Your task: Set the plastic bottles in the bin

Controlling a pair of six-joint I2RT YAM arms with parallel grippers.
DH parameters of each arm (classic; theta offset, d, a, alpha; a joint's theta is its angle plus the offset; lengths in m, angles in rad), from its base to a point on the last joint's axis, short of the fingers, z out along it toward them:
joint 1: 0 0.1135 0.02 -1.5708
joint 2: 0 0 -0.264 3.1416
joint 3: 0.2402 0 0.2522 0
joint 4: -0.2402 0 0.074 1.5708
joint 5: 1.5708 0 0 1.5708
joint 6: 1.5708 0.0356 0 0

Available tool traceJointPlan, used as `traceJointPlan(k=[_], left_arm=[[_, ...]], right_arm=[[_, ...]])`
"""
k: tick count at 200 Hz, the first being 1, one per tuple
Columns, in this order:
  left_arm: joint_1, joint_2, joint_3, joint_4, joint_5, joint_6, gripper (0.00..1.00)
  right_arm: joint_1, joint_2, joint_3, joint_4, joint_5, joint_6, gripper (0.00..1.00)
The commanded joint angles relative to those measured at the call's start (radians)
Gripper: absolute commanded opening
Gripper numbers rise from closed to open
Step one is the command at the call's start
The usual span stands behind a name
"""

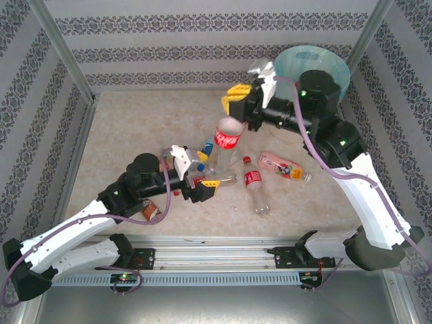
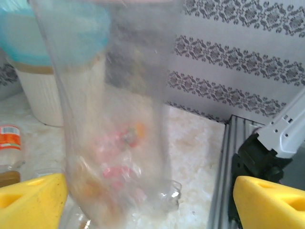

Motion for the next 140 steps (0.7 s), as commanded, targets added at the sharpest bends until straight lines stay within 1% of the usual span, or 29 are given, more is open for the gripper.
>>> traceJointPlan(k=[1, 10, 30, 43, 50, 66, 79, 93, 119, 140], left_arm=[[-0.001, -0.052, 0.018, 0.033, -0.096, -0.001, 0.92], [-0.001, -0.067, 0.014, 0.037, -0.124, -0.001, 0.92], [-0.001, -0.098, 0.012, 0.034, -0.16, -0.001, 0.92], [-0.001, -0.112, 0.008, 0.034, -0.166, -0.011, 0.92], [-0.001, -0.119, 0.004, 0.03, -0.164, -0.018, 0.91], [-0.001, -0.133, -0.01, 0.026, -0.163, -0.041, 0.9], [-0.001, -0.146, -0.031, 0.029, -0.164, -0.061, 0.9], [-0.001, -0.163, -0.06, 0.039, -0.174, -0.08, 0.89], [-0.001, -0.178, -0.082, 0.036, -0.203, -0.119, 0.87], [-0.001, -0.188, -0.091, 0.018, -0.22, -0.159, 0.85]], right_arm=[[-0.047, -0.009, 0.101, 0.037, 0.186, -0.086, 0.0], [-0.059, 0.0, 0.132, 0.043, 0.251, -0.126, 0.0], [-0.087, 0.036, 0.18, 0.097, 0.443, -0.257, 0.0], [-0.133, 0.078, 0.199, 0.165, 0.541, -0.333, 0.0], [-0.169, 0.102, 0.203, 0.205, 0.568, -0.362, 0.0], [-0.264, 0.17, 0.211, 0.288, 0.604, -0.379, 0.0], [-0.354, 0.236, 0.235, 0.306, 0.583, -0.333, 0.0], [-0.42, 0.304, 0.257, 0.318, 0.567, -0.28, 0.0], [-0.487, 0.416, 0.252, 0.363, 0.584, -0.264, 0.0], [-0.522, 0.468, 0.244, 0.376, 0.58, -0.241, 0.0]])
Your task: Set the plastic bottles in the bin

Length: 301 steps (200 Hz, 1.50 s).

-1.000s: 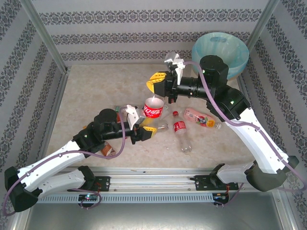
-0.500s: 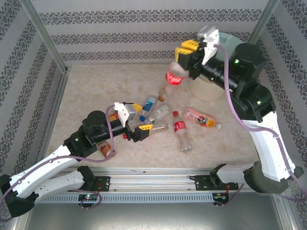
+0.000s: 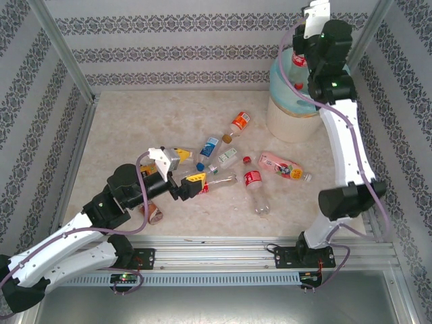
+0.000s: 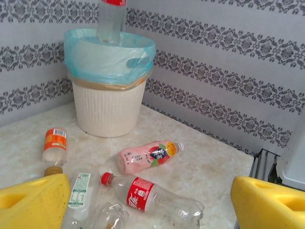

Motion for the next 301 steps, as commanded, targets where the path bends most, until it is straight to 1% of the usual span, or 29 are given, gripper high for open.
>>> traceJointPlan(k=[1, 22, 68, 100, 134, 170, 188, 218, 283, 301], left_arm=[[-0.001, -0.024, -0.012, 0.011, -0.039, -0.07, 0.85], [0.0, -0.047, -0.026, -0.005, -0.055, -0.098, 0.84], [-0.001, -0.083, -0.039, -0.031, -0.087, -0.108, 0.84], [-0.001, -0.085, -0.028, -0.051, -0.09, -0.105, 0.84], [-0.001, -0.084, -0.019, -0.067, -0.098, -0.098, 0.84], [0.0, -0.087, -0.015, -0.077, -0.103, -0.096, 0.83], [-0.001, -0.092, -0.016, -0.081, -0.105, -0.098, 0.83], [-0.001, -0.106, -0.021, -0.098, -0.113, -0.103, 0.83], [-0.001, -0.113, -0.029, -0.105, -0.131, -0.101, 0.83], [-0.001, -0.109, -0.034, -0.101, -0.134, -0.106, 0.83]], right_arm=[[-0.03, 0.021, 0.004, 0.077, 0.026, 0.042, 0.0], [-0.044, 0.047, -0.001, 0.079, 0.015, 0.051, 0.0], [-0.057, 0.081, -0.002, 0.104, 0.012, 0.032, 0.0], [-0.069, 0.1, 0.053, 0.094, -0.026, 0.067, 0.0], [-0.068, 0.104, 0.081, 0.126, -0.06, 0.093, 0.0], [-0.074, 0.18, 0.136, 0.112, -0.081, 0.088, 0.0], [-0.085, 0.219, 0.129, 0.128, -0.11, 0.095, 0.0], [-0.1, 0.27, 0.122, 0.121, -0.114, 0.111, 0.0], [-0.136, 0.321, 0.006, 0.115, -0.124, 0.124, 0.0], [-0.145, 0.337, -0.024, 0.109, -0.139, 0.133, 0.03]])
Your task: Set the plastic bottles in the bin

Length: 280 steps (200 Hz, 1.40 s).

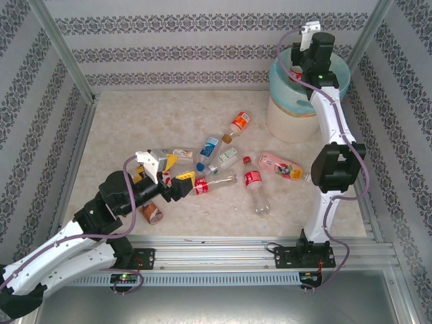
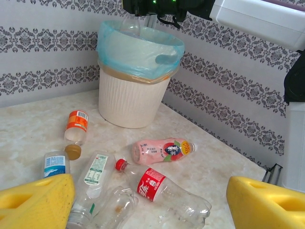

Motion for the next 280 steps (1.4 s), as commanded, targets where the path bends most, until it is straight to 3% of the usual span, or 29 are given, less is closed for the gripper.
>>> traceJointPlan(k=[1, 89, 154, 206, 239, 280], left_arm=[[-0.001, -0.002, -0.002, -0.008, -0.015, -0.013, 0.83], [-0.001, 0.003, -0.018, -0.001, -0.029, -0.016, 0.83], [-0.001, 0.023, 0.001, -0.007, -0.032, -0.008, 0.84], [-0.001, 0.031, 0.069, -0.138, -0.159, 0.001, 0.84], [0.0, 0.077, 0.13, -0.301, -0.279, -0.011, 0.84], [0.002, 0.237, 0.232, -0.493, -0.285, -0.005, 0.84]], right_arm=[[-0.017, 0.033, -0.04, 0.007, -0.032, 0.027, 0.03], [-0.061, 0.093, -0.09, -0.035, -0.09, 0.105, 0.15], [-0.063, -0.033, -0.071, -0.042, -0.133, 0.181, 0.63], [-0.059, -0.239, -0.087, -0.035, -0.158, 0.275, 0.69], [-0.026, -0.453, -0.298, 0.003, -0.193, 0.332, 0.7], [0.084, -0.795, -0.736, 0.063, -0.206, 0.388, 0.69]])
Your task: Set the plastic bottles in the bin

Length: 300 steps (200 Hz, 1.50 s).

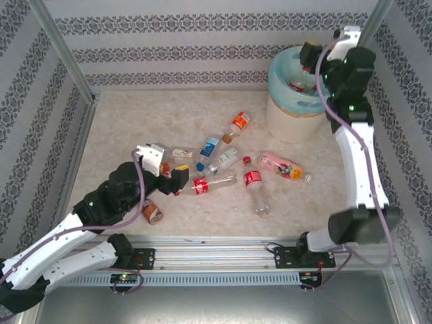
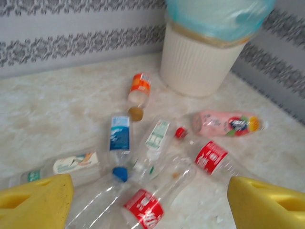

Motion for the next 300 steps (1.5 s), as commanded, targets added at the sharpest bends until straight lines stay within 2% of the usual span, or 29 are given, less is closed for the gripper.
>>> traceJointPlan(k=[1, 26, 49, 72, 91, 104, 130, 154, 198, 209, 233, 243, 267, 300], left_arm=[[0.002, 0.081, 0.06, -0.171, -0.035, -0.001, 0.84], [0.006, 0.19, 0.106, -0.219, -0.003, 0.02, 0.84], [0.009, 0.285, 0.114, -0.189, 0.059, 0.061, 0.82], [0.009, 0.36, 0.114, -0.115, 0.158, 0.086, 0.78], [0.009, 0.424, 0.119, -0.047, 0.244, 0.083, 0.75], [0.007, 0.491, 0.161, -0.043, 0.275, 0.015, 0.72], [-0.037, 0.657, 0.272, -0.05, 0.33, -0.283, 0.71], [-0.131, 0.787, 0.314, 0.037, 0.319, -0.541, 0.77], [-0.248, 0.953, 0.386, 0.164, 0.19, -0.753, 0.78], [-0.265, 0.994, 0.437, 0.124, 0.152, -0.787, 0.78], [-0.291, 1.116, 0.6, -0.086, 0.077, -0.877, 0.78], [-0.294, 1.177, 0.677, -0.175, 0.092, -0.898, 0.78], [-0.305, 1.269, 0.761, -0.181, 0.145, -0.9, 0.79], [-0.307, 1.329, 0.817, -0.241, 0.097, -0.912, 0.8]], right_arm=[[0.068, -0.118, -0.203, 0.022, -0.034, 0.06, 0.69], [0.213, -0.271, -0.432, 0.024, -0.025, 0.056, 0.68], [0.332, -0.37, -0.61, 0.017, 0.023, 0.099, 0.68], [0.373, -0.431, -0.763, 0.06, 0.057, 0.161, 0.66], [0.376, -0.447, -0.769, -0.071, 0.091, 0.187, 0.64], [0.376, -0.46, -0.743, -0.192, 0.146, 0.203, 0.63], [0.376, -0.517, -0.698, -0.343, 0.229, 0.181, 0.63], [0.365, -0.609, -0.696, -0.364, 0.305, 0.164, 0.63], [0.336, -0.764, -0.733, -0.319, 0.388, 0.149, 0.65], [0.325, -0.792, -0.739, -0.317, 0.399, 0.143, 0.65], [0.297, -0.84, -0.751, -0.313, 0.393, 0.139, 0.67], [0.285, -0.851, -0.758, -0.31, 0.381, 0.146, 0.67], [0.265, -0.859, -0.785, -0.297, 0.351, 0.167, 0.67], [0.247, -0.869, -0.817, -0.282, 0.309, 0.198, 0.67]])
